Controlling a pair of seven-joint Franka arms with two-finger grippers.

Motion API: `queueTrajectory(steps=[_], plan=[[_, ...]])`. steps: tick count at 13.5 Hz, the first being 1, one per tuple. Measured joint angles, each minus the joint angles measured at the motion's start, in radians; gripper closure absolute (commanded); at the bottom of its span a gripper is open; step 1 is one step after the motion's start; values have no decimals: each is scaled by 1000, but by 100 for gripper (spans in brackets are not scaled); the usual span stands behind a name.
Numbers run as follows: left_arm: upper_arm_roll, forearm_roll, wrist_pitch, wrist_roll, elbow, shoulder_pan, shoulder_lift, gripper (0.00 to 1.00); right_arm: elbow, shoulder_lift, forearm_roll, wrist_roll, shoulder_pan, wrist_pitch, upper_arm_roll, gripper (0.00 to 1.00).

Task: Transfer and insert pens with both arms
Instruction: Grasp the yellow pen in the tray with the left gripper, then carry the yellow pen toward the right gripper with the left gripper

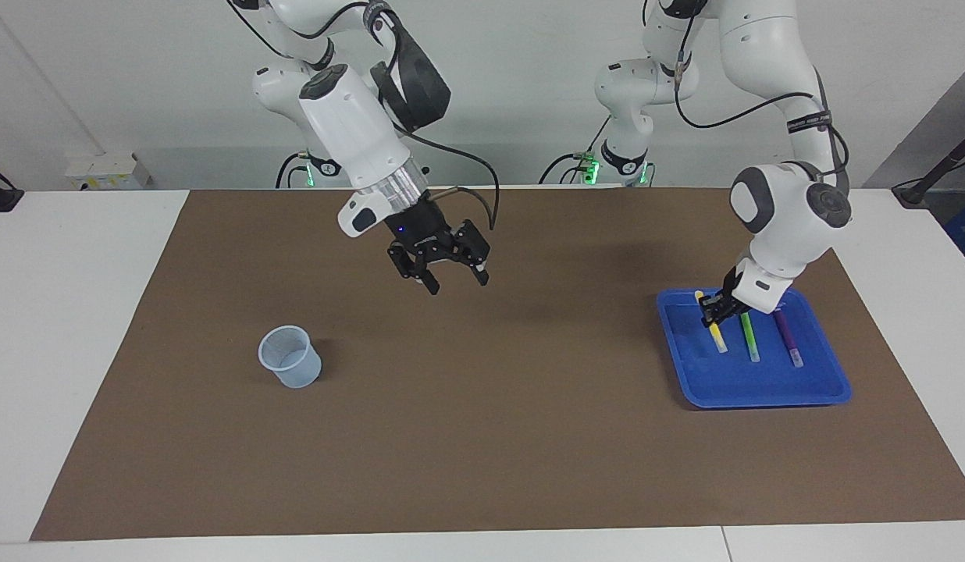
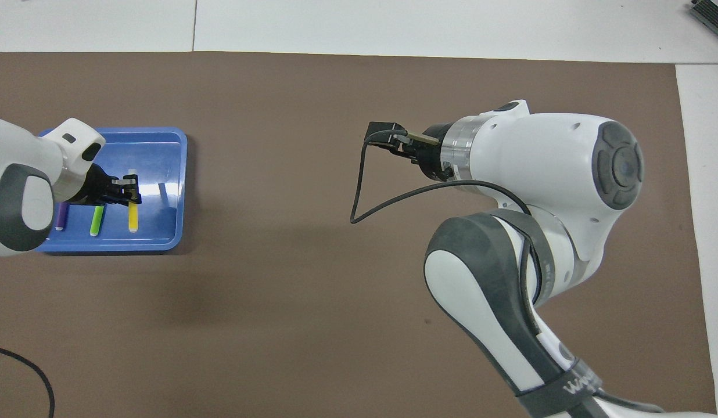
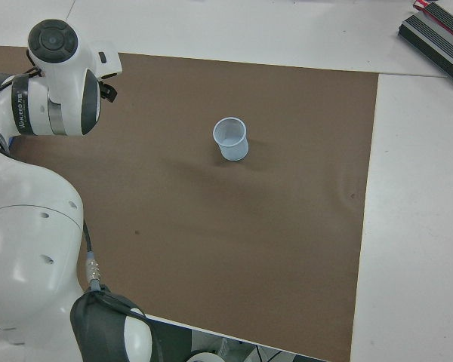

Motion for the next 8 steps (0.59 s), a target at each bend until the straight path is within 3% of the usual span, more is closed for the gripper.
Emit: queueTrajectory(steps=[3,5,8], plan=[[-18,-61,-141,-247,60,-7,-20,100,0,0,0,0,0,0,0,6],[-37,-132,-145,-476,61,-52,-19,100,0,1,9,2,0,0,0,8],[-41,-299,-134,-748,61,-123,-19,100,0,3,123,10,28,14,2,10]])
